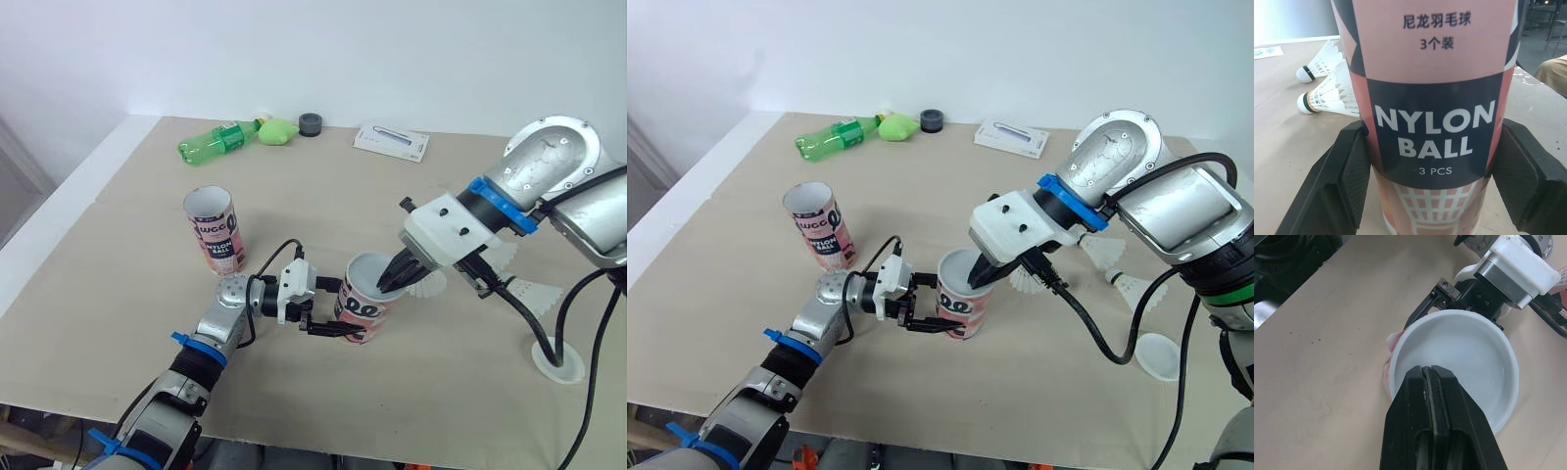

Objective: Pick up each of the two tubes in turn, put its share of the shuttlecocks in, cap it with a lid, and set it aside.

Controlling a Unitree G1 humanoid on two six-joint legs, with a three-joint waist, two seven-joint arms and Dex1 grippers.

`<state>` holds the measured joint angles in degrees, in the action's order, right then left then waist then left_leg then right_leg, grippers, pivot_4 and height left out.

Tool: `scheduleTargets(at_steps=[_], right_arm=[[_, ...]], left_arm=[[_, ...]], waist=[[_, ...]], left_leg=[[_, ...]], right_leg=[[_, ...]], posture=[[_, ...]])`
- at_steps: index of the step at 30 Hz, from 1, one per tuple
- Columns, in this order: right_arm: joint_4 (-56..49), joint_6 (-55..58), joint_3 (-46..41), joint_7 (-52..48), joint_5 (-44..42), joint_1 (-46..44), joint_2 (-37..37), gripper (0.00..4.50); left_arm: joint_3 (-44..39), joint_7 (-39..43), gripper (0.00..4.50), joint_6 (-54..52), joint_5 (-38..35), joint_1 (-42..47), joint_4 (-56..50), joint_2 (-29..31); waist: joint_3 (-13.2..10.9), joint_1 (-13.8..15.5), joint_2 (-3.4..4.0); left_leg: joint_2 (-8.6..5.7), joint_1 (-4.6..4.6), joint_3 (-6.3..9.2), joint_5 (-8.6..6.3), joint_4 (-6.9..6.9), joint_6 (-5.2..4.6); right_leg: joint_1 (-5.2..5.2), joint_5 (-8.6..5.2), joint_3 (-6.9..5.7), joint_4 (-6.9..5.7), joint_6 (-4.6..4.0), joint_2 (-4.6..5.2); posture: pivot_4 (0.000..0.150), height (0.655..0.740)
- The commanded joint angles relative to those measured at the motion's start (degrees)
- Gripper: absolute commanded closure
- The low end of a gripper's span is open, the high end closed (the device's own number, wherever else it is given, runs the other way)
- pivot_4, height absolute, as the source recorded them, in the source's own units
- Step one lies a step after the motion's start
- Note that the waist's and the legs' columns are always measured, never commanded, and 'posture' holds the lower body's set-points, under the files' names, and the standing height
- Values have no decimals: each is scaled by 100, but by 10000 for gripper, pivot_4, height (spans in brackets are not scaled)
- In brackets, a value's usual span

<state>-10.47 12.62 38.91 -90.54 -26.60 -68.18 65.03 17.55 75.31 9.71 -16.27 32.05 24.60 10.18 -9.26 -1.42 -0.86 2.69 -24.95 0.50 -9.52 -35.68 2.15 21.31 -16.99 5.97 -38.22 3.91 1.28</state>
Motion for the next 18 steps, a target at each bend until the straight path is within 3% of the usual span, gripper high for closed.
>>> scheduleTargets(at_steps=[1,6,11,18], right_arm=[[11,76,124,-196,185,142,-61,44549],[150,765,-599,-196,-589,-97,-198,44549],[120,1354,-1596,-134,-1024,239,-57,44549],[-444,1997,-3483,764,-1274,2151,553,44549]], left_arm=[[133,29,13452,-148,280,-174,225,154],[112,52,13452,-123,249,-159,185,146],[71,114,13452,-180,168,-133,39,167],[-30,229,13452,-342,67,-22,-148,297]], waist=[[4,0,-4],[5,0,-5],[-1,9,-3],[-3,13,-4]], left_leg=[[0,1,0,0,0,0],[3,-7,-2,1,0,0],[3,-19,0,0,3,-1],[0,-23,8,0,13,-1]], right_leg=[[0,0,0,0,-1,0],[-3,6,0,-2,-7,0],[3,4,-1,-1,-6,0],[4,-3,-7,-1,-8,-3]], posture=[[1500,7294],[1500,7294],[1500,7294],[1500,7294]])
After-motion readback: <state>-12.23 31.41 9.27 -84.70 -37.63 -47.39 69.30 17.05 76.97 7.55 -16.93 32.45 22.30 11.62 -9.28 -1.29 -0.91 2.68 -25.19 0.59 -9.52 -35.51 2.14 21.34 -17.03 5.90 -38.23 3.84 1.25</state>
